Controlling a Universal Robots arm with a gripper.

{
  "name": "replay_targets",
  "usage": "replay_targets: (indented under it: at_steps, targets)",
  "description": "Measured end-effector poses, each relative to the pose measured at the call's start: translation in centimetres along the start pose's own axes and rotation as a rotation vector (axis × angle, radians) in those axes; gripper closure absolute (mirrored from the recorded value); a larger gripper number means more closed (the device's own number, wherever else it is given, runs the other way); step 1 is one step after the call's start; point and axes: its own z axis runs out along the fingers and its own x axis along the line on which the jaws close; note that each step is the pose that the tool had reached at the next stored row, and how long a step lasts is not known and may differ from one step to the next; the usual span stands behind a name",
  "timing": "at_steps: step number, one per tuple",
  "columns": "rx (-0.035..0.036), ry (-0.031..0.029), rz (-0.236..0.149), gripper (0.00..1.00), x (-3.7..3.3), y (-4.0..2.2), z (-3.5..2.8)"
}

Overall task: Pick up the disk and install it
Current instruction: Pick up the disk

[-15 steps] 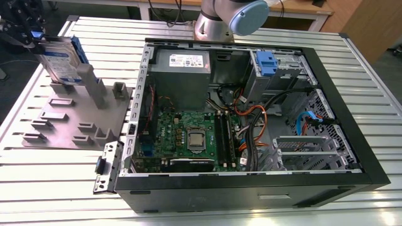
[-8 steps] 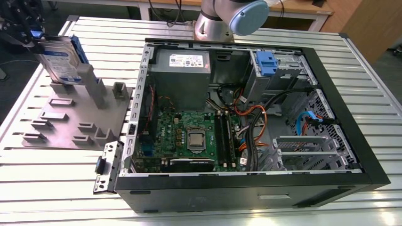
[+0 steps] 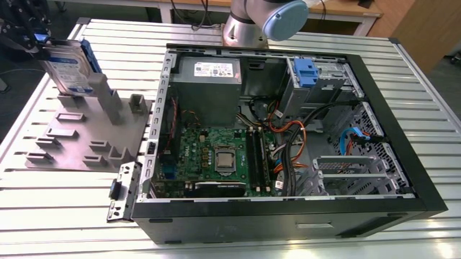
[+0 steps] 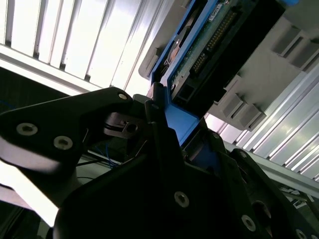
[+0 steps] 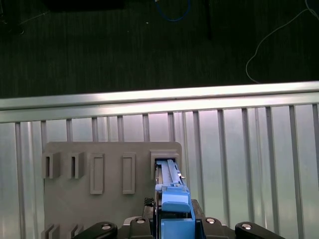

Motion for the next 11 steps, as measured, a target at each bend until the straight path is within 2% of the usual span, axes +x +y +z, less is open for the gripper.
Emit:
replay_targets:
  at_steps: [11]
  targets:
    - [0.0, -0.0001, 0.0, 0.64, -0.02, 0.0, -0.38]
